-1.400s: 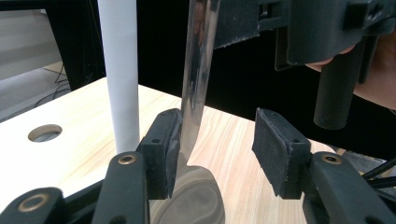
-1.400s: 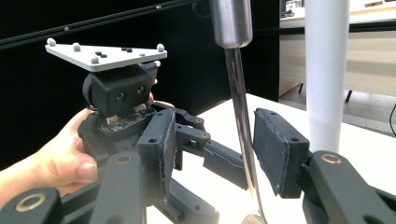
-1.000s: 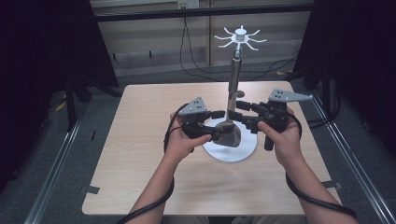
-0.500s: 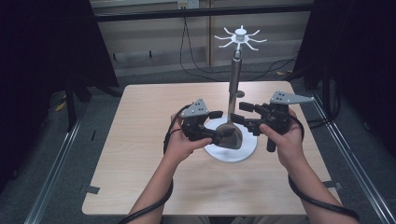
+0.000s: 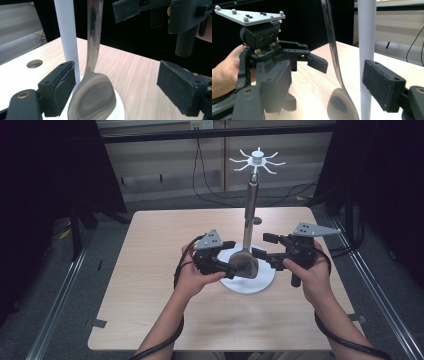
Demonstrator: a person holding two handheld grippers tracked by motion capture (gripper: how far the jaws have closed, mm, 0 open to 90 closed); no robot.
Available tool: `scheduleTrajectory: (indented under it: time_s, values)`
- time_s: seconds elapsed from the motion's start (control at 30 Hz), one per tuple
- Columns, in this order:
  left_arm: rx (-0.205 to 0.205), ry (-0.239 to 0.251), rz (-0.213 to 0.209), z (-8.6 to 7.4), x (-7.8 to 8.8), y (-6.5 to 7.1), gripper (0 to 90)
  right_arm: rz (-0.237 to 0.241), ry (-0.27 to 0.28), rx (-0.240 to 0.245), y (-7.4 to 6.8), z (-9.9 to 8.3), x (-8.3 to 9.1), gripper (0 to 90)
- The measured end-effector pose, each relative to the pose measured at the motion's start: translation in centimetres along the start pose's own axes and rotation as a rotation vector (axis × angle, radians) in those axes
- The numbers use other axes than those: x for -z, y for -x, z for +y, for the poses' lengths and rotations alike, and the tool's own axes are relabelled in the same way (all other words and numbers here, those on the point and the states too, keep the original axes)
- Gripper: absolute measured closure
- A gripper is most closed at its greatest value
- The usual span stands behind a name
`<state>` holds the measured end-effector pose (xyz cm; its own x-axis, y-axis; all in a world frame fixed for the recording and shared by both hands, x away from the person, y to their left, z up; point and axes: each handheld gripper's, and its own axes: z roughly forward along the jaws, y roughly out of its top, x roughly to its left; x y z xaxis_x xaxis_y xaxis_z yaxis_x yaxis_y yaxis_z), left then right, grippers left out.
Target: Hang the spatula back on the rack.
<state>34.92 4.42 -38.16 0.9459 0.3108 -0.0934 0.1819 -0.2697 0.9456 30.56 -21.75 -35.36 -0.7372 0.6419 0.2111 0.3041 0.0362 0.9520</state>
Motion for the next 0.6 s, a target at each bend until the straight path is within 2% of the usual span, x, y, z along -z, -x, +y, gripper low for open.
scheduleTrajectory:
  time_s: [0.6]
  values:
    - [-0.007,-0.027,0.029,-1.5,1.0,0.1,14.5,-0.01,-0.034,-0.002,0.6,-2.3,1.0,18.1]
